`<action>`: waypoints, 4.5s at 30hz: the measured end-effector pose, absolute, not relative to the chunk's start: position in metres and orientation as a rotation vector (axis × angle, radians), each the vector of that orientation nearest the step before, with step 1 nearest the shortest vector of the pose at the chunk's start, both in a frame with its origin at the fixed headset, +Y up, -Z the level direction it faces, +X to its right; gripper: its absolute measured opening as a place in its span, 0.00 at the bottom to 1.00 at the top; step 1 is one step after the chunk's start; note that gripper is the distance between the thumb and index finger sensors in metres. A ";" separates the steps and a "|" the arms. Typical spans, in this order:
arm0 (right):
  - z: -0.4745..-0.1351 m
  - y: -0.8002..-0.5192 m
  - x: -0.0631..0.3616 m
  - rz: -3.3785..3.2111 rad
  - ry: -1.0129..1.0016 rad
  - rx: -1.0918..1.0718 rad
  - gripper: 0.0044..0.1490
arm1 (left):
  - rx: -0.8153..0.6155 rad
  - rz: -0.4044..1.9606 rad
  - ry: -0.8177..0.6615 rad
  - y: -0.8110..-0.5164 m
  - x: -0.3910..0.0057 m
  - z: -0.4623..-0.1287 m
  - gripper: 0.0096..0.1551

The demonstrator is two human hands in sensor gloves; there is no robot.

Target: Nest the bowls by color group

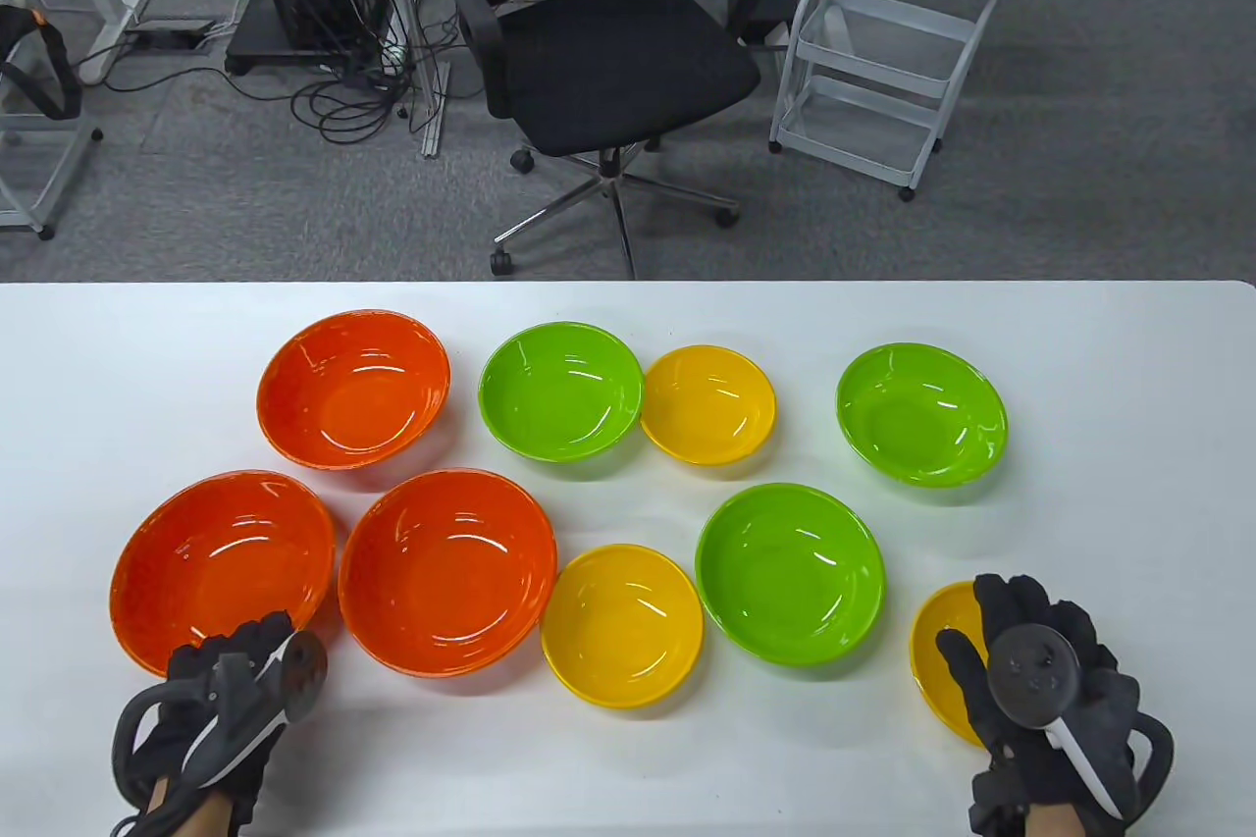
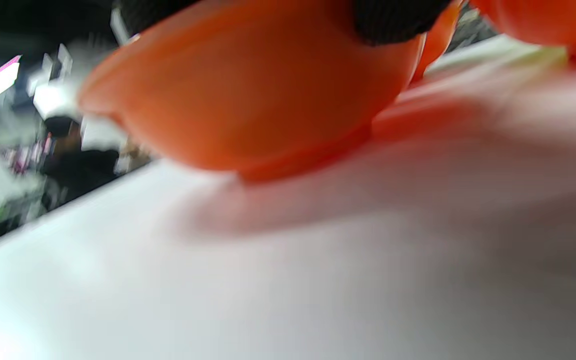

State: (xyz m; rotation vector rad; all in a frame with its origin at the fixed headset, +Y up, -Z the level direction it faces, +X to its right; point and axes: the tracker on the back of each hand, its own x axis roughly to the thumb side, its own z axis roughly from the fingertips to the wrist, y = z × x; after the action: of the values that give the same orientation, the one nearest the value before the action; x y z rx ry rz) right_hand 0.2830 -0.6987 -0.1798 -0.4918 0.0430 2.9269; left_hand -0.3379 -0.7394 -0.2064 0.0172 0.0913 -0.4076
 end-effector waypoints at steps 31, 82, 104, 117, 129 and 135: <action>-0.190 -0.711 0.298 2.790 0.055 -0.569 0.42 | 0.178 -0.457 -0.060 -0.678 -0.303 -0.357 0.25; -0.190 -0.720 0.287 2.764 0.130 -0.446 0.38 | -0.289 -0.073 -0.321 -0.730 -0.206 -0.223 0.51; -0.187 -0.713 0.280 2.773 0.102 -0.387 0.37 | 0.087 -0.260 -0.381 -0.655 -0.235 -0.214 0.28; -0.185 -0.704 0.276 2.798 0.026 -0.362 0.37 | 0.085 -0.317 -0.106 -0.662 -0.276 -0.344 0.27; -0.185 -0.700 0.269 2.814 0.010 -0.353 0.37 | -0.005 -0.260 -0.017 -0.692 -0.291 -0.388 0.28; -0.186 -0.701 0.269 2.808 0.008 -0.355 0.37 | -0.011 -0.294 -0.015 -0.697 -0.290 -0.391 0.28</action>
State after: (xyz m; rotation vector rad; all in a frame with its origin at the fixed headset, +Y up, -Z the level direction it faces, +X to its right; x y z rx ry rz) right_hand 0.2695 -0.7010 -0.1865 -0.3548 0.0076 2.8079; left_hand -0.2899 -0.6975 -0.3910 -0.0112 -0.0151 -0.2935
